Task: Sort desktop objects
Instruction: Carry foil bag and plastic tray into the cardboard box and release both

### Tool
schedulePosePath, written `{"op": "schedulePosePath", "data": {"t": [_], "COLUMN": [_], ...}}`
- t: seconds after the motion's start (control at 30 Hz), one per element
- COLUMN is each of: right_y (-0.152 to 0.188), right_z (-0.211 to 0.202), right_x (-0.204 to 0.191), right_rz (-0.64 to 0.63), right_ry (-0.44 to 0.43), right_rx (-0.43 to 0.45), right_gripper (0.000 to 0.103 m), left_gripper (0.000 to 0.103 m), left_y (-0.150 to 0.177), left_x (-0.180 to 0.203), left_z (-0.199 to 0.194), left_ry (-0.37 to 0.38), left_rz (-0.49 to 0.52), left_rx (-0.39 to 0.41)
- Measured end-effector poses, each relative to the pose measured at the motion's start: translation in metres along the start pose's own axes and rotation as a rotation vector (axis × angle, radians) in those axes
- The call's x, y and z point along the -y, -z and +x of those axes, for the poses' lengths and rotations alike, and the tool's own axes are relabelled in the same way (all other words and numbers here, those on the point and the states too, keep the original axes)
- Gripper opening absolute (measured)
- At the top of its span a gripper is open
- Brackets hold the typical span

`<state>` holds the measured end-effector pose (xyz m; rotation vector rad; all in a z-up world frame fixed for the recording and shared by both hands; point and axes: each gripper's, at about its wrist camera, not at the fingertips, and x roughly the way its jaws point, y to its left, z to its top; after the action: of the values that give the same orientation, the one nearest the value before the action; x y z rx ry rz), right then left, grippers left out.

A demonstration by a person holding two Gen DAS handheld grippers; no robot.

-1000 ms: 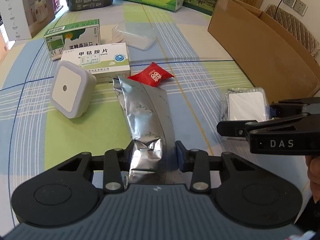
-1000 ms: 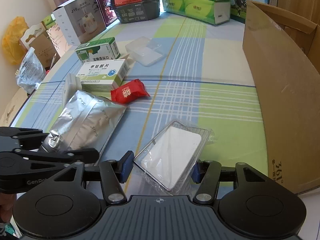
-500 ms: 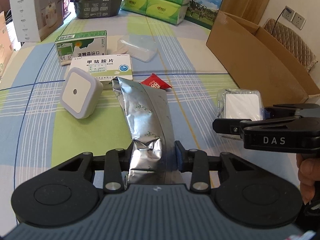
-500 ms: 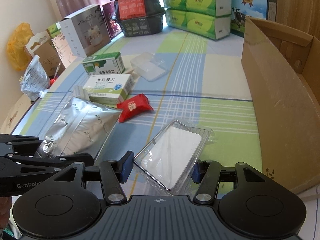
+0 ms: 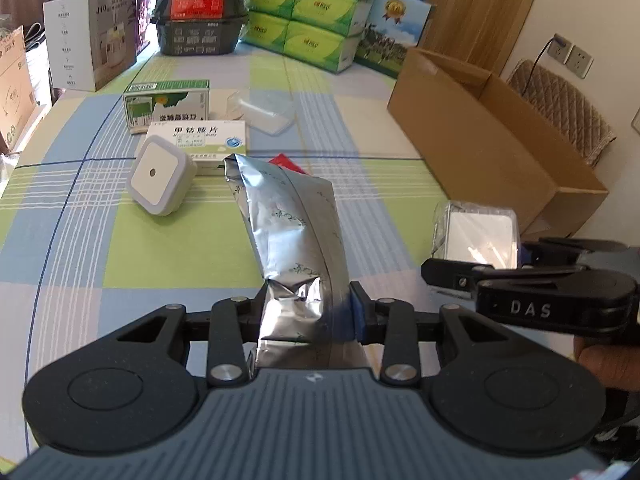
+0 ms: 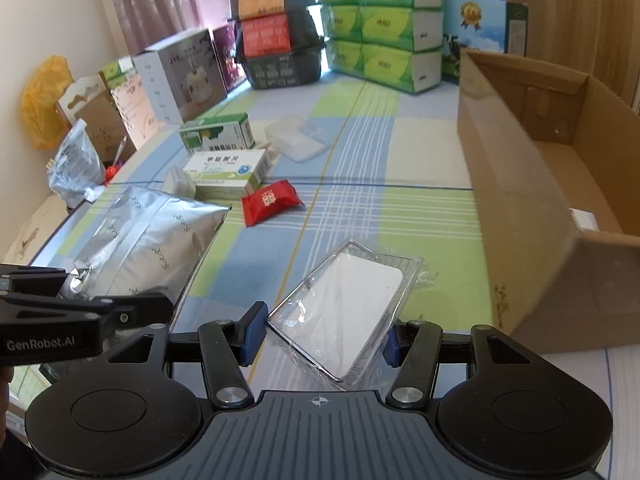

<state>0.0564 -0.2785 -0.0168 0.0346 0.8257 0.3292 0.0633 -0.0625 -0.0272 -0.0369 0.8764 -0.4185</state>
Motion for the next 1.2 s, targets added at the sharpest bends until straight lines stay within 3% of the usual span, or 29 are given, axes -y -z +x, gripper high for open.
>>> {"op": "schedulePosePath", "data": {"t": [0.33,0.7,0.93,1.2], "right_y": [0.011,-0.015,-0.041,-0.056], "right_z": [-0.062,-0.128,-0.149,-0.146], "right_x": [0.001,0.052,0.096,0.138], "right_rz": [0.025,0.089,0.127,0.096], "right_ry": [0.052,0.134,0.172,0.229], "right_rx": [0.106,0.202,0.216,0.207], "right_gripper": [0.053,0.053,0.054,0.054], "left_gripper": [0.031,0.031,0.031,0.031], "left_y": [0.002,-0.032,-0.068,-0.100], "left_x": [0.044,0.096,0.137,0.174], "left_z": [-0.031,-0.049,-0.044,-0.018], "left_ry": [0.037,0.080,0.137,0.174], "left_rz": [0.012,0.074,0.110,0.128], "left_rx": [0.055,0.093,0.115,0.093]}}
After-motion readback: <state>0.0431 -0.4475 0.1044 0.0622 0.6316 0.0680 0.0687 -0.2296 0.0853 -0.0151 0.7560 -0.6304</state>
